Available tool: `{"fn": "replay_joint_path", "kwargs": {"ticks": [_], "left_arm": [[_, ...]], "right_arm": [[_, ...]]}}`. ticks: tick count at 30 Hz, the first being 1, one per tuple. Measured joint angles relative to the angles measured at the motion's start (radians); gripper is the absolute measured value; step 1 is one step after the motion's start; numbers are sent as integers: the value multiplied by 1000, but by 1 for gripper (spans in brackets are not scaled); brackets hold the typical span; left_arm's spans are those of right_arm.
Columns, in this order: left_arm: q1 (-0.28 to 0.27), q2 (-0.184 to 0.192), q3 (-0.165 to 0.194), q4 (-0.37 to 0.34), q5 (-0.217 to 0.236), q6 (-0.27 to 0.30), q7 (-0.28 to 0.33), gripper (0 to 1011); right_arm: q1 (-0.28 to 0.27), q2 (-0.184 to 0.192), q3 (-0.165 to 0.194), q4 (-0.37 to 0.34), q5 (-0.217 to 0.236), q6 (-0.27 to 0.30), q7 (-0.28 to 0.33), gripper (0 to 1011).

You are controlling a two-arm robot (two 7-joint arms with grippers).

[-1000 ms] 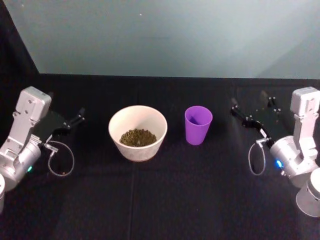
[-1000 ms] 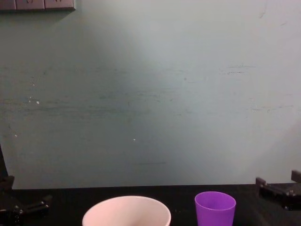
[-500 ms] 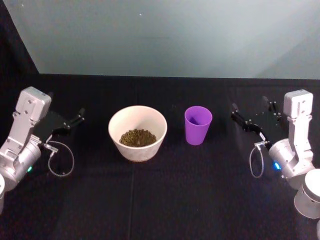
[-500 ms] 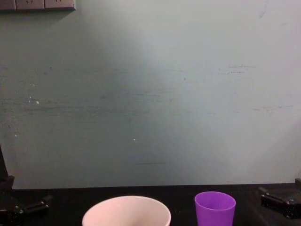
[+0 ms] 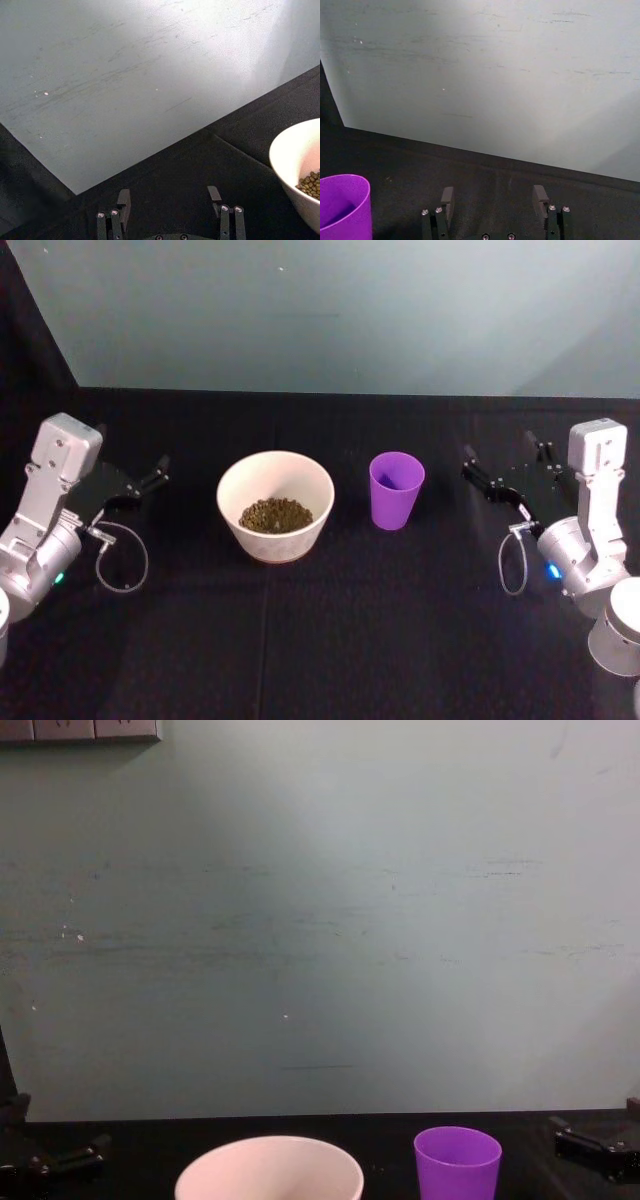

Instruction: Pick up the cup and pour the mung beans from the cup into the bowl.

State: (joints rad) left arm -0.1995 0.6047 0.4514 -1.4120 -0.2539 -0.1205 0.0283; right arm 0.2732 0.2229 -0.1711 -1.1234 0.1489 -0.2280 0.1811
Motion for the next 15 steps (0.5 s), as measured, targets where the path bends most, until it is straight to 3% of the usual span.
{"fn": "replay_joint_path", "kwargs": {"ticks": [15], "left_arm": [[0, 0, 0, 0, 0, 0, 0, 1000]], "right_arm": [[0, 1, 0, 0, 2, 0, 2, 1003]]}}
